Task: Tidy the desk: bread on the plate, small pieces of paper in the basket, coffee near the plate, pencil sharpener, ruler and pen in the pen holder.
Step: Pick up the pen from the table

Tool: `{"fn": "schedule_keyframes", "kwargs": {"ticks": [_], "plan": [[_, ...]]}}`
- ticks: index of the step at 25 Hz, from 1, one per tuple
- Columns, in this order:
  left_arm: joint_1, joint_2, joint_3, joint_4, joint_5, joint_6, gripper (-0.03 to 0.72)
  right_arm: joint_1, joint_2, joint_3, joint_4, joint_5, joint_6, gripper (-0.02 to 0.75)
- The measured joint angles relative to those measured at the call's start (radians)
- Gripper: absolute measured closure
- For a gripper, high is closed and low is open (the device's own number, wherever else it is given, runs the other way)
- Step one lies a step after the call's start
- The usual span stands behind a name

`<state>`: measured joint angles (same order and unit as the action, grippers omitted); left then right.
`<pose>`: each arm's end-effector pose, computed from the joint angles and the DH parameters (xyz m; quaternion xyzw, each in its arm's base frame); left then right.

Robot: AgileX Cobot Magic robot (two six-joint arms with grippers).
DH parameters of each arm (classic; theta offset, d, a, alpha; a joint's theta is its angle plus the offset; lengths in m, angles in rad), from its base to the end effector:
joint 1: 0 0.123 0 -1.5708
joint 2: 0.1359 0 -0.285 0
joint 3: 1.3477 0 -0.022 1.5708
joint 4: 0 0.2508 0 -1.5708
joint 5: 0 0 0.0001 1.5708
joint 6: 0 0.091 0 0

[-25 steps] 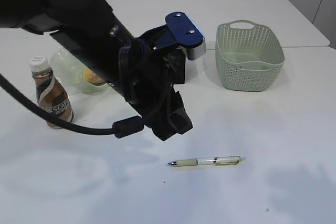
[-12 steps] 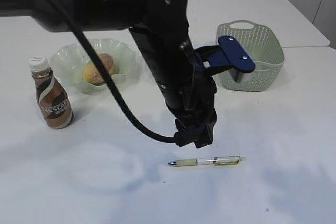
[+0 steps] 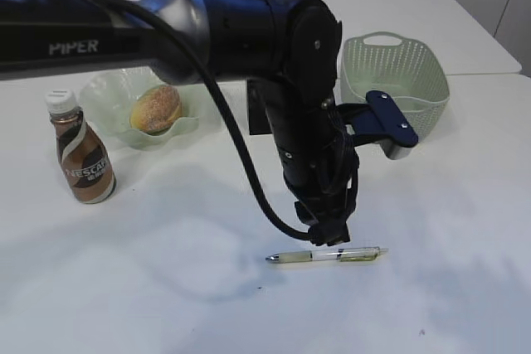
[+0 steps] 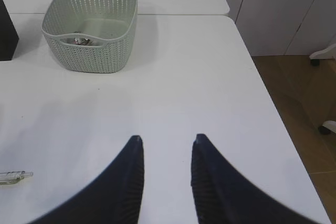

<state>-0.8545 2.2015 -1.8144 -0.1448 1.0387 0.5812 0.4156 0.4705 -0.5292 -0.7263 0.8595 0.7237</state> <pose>0.2967 -0.3581 0.1874 0.6296 0.7654 -0.0813 0.1054 0.0889 -0.0109 0.3012 0.0325 0.8554 -0.0777 0.5111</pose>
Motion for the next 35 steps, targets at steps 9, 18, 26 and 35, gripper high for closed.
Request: {"fn": "schedule_keyframes", "kwargs": {"ticks": [9,18,26,35], "plan": [[-0.030,0.120,-0.132,0.019,0.041,-0.008,0.444,0.000,0.000,0.000,-0.002,0.000,0.000,0.477],[-0.031,0.198,-0.202,0.041,0.066,-0.023,0.448,0.000,0.000,0.000,-0.002,0.000,0.000,0.477],[-0.040,0.230,-0.220,0.041,0.062,-0.025,0.454,0.000,0.000,0.000,-0.002,0.000,0.000,0.477],[-0.041,0.241,-0.221,0.047,0.049,-0.025,0.457,0.000,0.000,0.000,-0.002,0.000,0.012,0.477]]}}
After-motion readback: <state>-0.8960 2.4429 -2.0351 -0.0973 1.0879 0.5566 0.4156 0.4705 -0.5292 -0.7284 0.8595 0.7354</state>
